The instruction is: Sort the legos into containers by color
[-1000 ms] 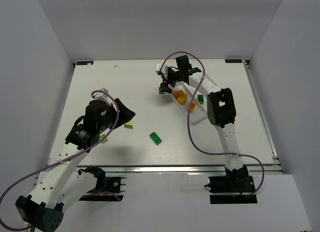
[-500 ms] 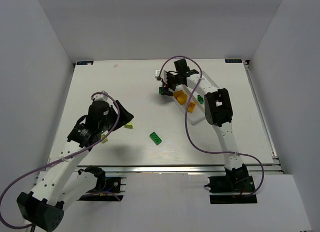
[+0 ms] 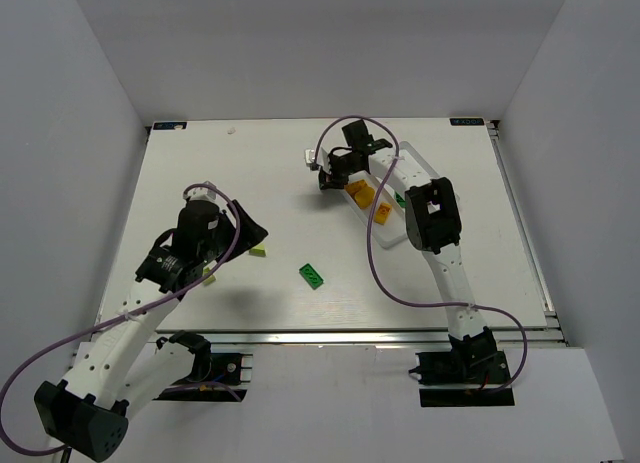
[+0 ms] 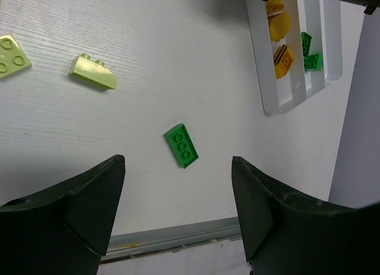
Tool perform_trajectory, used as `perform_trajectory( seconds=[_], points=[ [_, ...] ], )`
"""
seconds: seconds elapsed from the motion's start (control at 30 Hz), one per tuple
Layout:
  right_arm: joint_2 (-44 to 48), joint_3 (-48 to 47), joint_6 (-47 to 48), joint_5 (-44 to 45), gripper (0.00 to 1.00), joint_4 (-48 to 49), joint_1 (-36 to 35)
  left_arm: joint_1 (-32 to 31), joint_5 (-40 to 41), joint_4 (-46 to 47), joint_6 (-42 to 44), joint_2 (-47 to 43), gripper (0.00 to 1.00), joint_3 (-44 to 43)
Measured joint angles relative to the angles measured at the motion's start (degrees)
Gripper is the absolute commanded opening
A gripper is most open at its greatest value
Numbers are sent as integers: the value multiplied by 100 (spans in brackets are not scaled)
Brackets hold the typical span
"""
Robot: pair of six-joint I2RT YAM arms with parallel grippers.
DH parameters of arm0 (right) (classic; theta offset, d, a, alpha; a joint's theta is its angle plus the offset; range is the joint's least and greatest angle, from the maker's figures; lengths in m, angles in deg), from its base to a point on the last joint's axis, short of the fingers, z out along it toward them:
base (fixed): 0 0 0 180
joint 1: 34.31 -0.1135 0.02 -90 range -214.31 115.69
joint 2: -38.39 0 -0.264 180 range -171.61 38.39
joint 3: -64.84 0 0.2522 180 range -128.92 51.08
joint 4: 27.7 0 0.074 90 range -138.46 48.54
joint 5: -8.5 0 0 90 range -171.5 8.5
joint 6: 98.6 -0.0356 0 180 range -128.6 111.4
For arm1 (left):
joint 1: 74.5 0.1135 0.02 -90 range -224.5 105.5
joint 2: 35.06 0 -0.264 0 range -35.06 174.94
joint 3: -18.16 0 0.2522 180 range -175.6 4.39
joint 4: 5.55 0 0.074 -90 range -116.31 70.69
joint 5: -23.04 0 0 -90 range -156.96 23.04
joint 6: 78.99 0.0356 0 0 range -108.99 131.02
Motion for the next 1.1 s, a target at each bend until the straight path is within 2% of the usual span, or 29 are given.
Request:
perform_trajectory(
  seconds=[0.2, 0.3, 0.4, 0.63, 0.83, 1.1],
  points=[
    [2, -9, 133, -111, 13, -22, 0, 0, -223, 74, 24, 39, 82, 11],
    [76, 103, -24, -210, 8, 7, -7, -4, -468, 245, 92, 184, 82, 46],
    [304, 284, -448, -332, 6, 24, -15, -44, -745, 446, 190, 483, 82, 101],
    [1438, 428, -2140, -278, 4, 317, 61, -81, -1615, 916, 442, 1545, 81, 168],
    [2483, 1130, -3067, 295, 5, 420, 680, -164, -2000, 793, 566, 2688, 81, 81],
    [2273, 1475, -3436, 1134, 10, -116, 1545, -400, -1906, 334, 407, 3475, 83, -723]
  ],
)
